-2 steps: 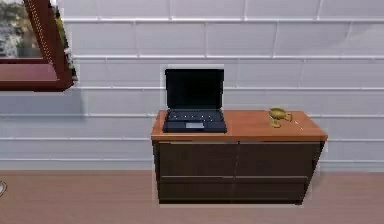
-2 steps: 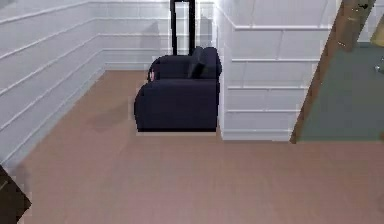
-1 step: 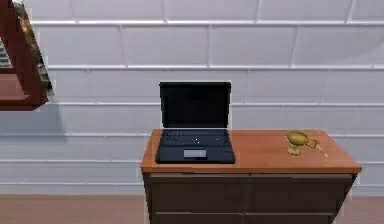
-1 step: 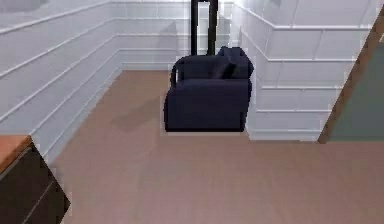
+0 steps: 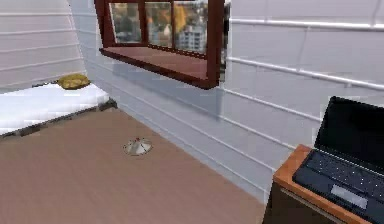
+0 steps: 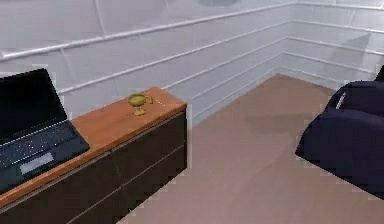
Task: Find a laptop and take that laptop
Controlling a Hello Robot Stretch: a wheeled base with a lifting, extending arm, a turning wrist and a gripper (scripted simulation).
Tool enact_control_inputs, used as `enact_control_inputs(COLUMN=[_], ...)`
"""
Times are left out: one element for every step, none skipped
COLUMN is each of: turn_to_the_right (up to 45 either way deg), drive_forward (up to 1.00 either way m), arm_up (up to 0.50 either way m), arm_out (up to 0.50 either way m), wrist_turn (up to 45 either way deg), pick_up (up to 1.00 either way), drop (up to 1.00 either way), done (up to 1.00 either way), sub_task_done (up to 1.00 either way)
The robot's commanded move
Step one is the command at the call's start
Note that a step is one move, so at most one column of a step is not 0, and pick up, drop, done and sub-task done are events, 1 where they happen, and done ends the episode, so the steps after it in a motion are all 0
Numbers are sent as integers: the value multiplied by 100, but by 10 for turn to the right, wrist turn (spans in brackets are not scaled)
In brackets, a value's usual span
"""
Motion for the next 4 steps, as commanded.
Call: enact_control_inputs(turn_to_the_right=[-390, 450, 450, 60], drive_forward=[0, 0, 0, 0], arm_up=[0, 0, 0, 0], arm_out=[0, 0, 0, 0], wrist_turn=[0, 0, 0, 0], pick_up=[0, 0, 0, 0], drop=[0, 0, 0, 0], done=[0, 0, 0, 0], sub_task_done=[0, 0, 0, 0])
